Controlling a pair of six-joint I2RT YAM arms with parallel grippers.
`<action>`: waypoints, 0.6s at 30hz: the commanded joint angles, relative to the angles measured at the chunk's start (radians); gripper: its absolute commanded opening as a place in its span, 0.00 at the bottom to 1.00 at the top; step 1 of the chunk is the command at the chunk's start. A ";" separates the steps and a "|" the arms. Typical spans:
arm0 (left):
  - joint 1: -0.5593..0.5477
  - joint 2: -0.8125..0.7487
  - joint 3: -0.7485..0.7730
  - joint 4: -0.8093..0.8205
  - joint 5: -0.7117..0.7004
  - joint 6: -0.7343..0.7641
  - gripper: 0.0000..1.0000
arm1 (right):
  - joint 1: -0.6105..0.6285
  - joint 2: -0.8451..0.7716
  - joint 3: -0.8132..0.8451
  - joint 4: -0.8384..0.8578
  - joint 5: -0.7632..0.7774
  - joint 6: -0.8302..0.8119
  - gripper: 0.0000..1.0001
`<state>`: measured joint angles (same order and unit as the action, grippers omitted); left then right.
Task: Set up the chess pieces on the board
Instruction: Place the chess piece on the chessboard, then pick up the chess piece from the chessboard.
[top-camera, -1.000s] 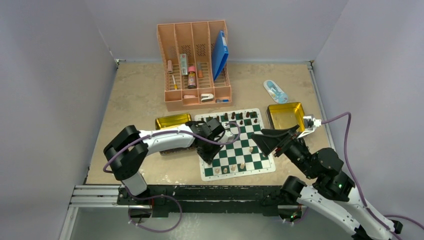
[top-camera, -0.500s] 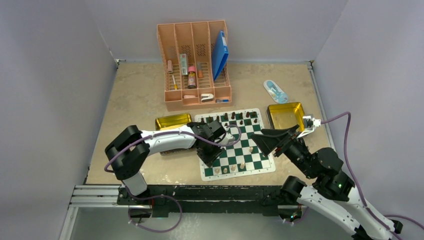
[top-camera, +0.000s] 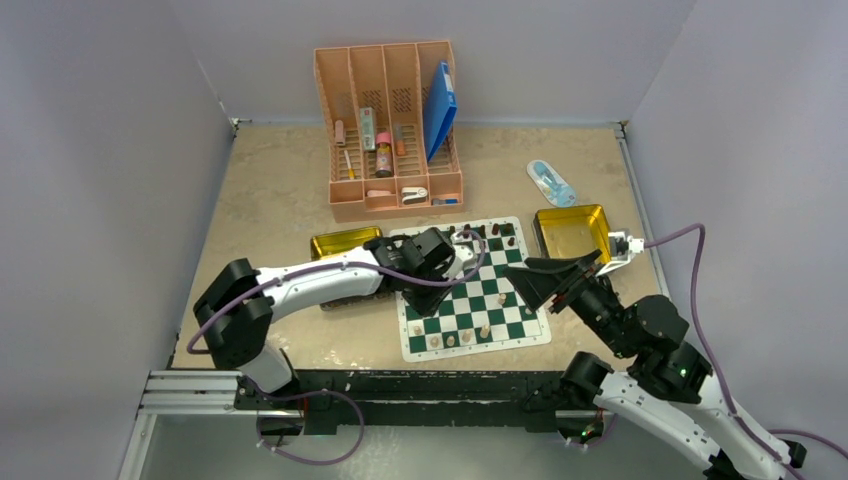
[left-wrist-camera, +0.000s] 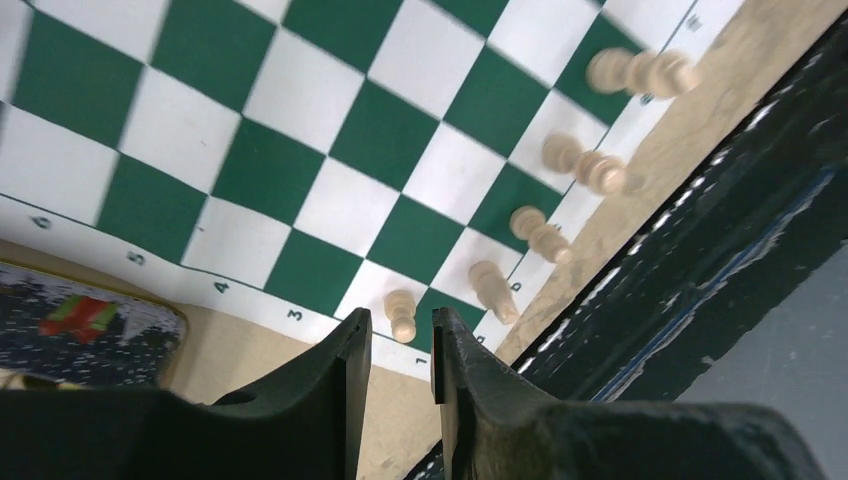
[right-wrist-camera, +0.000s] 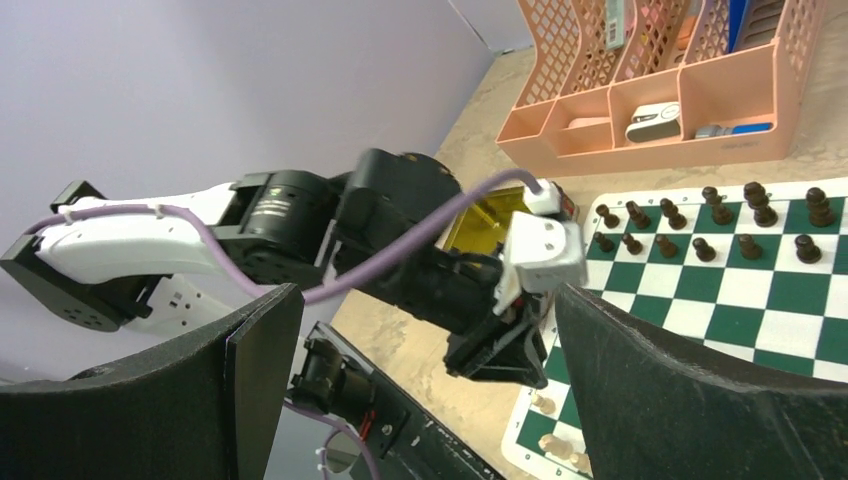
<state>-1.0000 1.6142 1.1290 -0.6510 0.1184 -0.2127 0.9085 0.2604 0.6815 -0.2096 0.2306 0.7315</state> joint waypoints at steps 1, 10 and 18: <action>-0.003 -0.083 0.085 0.105 -0.030 -0.027 0.28 | 0.003 -0.019 0.097 -0.014 0.046 -0.032 0.97; -0.018 0.098 0.302 0.152 -0.036 -0.005 0.27 | 0.003 -0.002 0.258 -0.107 0.089 -0.124 0.98; -0.064 0.329 0.475 0.214 -0.054 0.025 0.28 | 0.002 -0.005 0.329 -0.150 0.122 -0.153 0.98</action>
<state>-1.0382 1.8790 1.5200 -0.4892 0.0772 -0.2165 0.9024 0.2619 0.9695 -0.3504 0.3202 0.6163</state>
